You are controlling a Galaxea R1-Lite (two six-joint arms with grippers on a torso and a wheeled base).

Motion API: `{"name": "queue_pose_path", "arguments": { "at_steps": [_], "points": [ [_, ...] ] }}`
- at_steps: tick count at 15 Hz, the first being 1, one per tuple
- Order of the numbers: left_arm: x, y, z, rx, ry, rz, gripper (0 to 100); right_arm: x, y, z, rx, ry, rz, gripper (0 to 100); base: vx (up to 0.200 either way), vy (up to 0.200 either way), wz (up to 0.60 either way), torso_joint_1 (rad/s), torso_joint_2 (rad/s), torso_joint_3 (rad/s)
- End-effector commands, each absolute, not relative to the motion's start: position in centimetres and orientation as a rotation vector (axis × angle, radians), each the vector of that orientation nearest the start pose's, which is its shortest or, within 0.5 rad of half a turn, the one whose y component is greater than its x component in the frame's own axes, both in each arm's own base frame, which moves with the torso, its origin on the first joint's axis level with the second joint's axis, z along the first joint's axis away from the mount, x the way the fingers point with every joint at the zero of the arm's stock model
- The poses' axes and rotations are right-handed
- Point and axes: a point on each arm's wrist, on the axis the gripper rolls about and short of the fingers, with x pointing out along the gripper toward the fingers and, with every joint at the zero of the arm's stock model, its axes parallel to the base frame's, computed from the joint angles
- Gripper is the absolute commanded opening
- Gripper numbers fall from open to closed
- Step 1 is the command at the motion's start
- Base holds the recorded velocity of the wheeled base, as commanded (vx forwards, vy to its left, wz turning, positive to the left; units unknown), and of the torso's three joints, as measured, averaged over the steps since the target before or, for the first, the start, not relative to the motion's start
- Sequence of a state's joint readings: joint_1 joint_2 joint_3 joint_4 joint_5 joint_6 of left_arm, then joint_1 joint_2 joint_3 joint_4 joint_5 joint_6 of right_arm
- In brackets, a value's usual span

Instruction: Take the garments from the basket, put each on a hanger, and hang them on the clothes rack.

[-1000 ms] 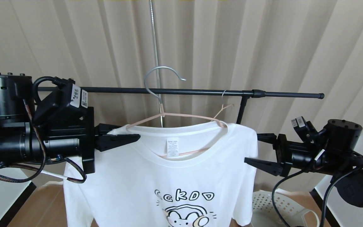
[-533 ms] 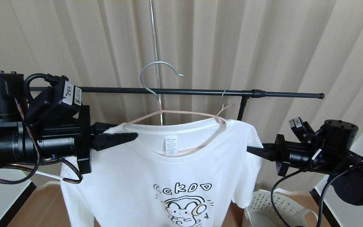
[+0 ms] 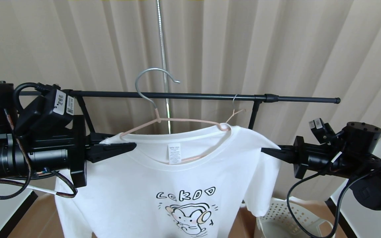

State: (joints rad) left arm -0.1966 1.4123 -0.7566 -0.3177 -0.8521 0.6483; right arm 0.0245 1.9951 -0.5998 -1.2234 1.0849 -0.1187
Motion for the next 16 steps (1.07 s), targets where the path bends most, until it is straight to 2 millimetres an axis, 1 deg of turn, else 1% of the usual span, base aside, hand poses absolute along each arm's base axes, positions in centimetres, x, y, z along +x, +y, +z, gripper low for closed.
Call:
{"name": "queue_pose_path", "arguments": {
  "at_steps": [1, 4, 6, 7, 9, 13, 16],
  "points": [
    [21.7, -5.4, 21.7, 0.463, -0.007, -1.086, 0, 31.8, 2.6, 10.0, -0.014, 0.089, 1.108, 0, 0.0, 0.0, 0.0, 0.0, 0.0, 0.0],
    [21.5, -5.3, 21.2, 0.453, 0.005, -1.095, 0, 31.7, 2.7, 9.9, -0.011, 0.094, 1.113, 0, 0.0, 0.0, 0.0, 0.0, 0.0, 0.0],
    [21.7, -5.3, 21.1, 0.451, 0.011, -1.096, 0, 31.3, 2.9, 9.7, -0.008, 0.102, 1.119, 0, 0.0, 0.0, 0.0, 0.0, 0.0, 0.0],
    [21.7, -5.3, 20.9, 0.449, 0.017, -1.096, 0, 31.1, 3.0, 9.6, -0.007, 0.106, 1.121, 100, 0.0, 0.0, 0.0, 0.0, 0.0, 0.0],
    [21.7, -5.2, 20.9, 0.446, 0.021, -1.092, 0, 31.1, 3.2, 9.7, -0.01, 0.101, 1.129, 100, 0.0, 0.0, 0.0, 0.0, 0.0, 0.0],
    [22.7, -4.3, 19.7, 0.406, 0.099, -1.041, 0, 31.1, 3.2, 10.4, -0.028, 0.069, 1.128, 100, 0.0, 0.0, 0.0, 0.0, 0.0, 0.0],
    [23.5, -4.1, 18.0, 0.415, 0.199, -0.956, 0, 31.0, 3.2, 10.5, -0.031, 0.064, 1.128, 100, 0.0, 0.0, 0.0, 0.0, 0.0, 0.0]
  ]
}}
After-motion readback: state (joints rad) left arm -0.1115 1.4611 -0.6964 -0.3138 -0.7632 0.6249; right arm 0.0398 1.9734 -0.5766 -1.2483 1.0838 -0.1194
